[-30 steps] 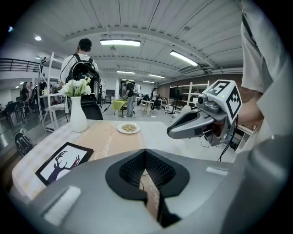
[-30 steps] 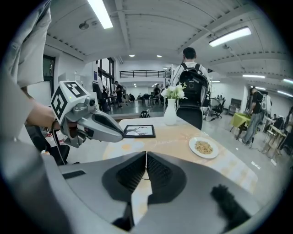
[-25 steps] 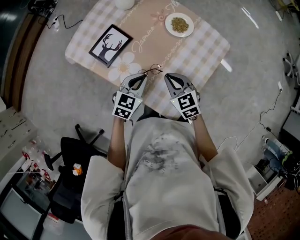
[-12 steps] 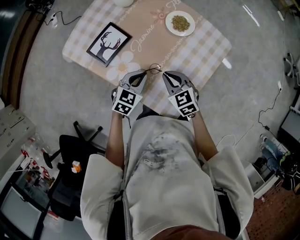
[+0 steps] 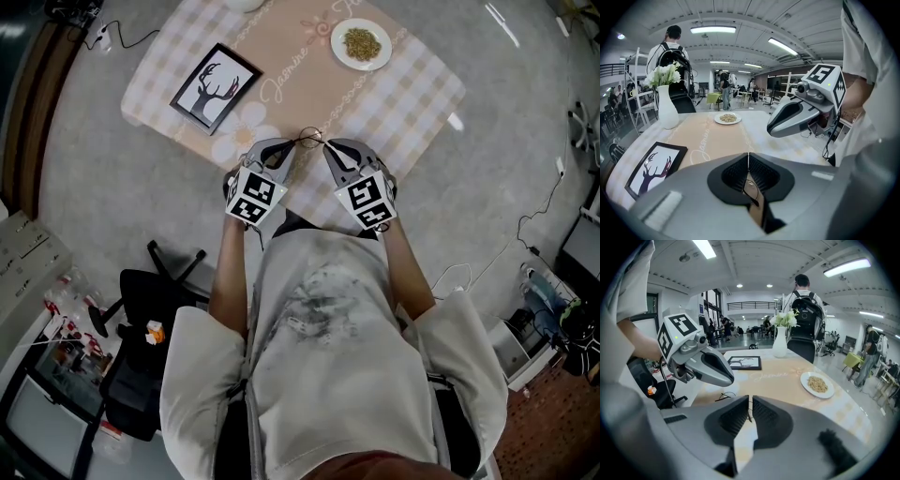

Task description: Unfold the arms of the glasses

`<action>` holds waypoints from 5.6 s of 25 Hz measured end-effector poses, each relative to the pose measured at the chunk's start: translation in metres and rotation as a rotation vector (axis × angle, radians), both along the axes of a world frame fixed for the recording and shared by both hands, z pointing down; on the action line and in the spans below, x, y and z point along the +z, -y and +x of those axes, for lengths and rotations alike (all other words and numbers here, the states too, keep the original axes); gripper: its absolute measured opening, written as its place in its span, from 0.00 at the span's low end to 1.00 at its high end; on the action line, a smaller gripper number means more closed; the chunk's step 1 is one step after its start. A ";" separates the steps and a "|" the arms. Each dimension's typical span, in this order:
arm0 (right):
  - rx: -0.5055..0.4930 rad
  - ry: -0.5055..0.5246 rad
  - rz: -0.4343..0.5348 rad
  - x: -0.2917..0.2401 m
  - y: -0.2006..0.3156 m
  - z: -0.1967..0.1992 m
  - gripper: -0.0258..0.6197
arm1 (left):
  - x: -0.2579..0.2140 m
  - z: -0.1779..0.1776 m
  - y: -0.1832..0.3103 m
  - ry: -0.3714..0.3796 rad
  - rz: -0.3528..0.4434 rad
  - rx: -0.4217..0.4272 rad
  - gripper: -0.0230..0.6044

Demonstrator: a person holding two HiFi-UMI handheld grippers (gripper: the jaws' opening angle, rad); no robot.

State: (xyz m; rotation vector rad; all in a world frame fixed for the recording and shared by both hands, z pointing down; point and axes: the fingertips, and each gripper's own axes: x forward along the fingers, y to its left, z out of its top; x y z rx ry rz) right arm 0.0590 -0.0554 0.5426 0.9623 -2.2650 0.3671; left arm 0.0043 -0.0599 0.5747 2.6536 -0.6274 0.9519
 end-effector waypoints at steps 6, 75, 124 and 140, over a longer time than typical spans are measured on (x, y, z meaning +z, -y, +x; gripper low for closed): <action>-0.001 -0.009 -0.010 0.005 0.003 0.001 0.07 | 0.009 0.003 0.002 0.020 -0.013 0.028 0.08; -0.167 -0.105 -0.128 0.072 0.027 -0.012 0.06 | 0.063 0.028 -0.012 0.096 -0.100 0.226 0.06; -0.226 -0.130 -0.165 0.087 0.023 -0.018 0.06 | 0.034 0.024 -0.025 0.048 -0.033 0.207 0.07; -0.218 -0.133 -0.161 0.087 0.024 -0.019 0.06 | 0.019 0.017 -0.031 0.020 -0.011 0.166 0.07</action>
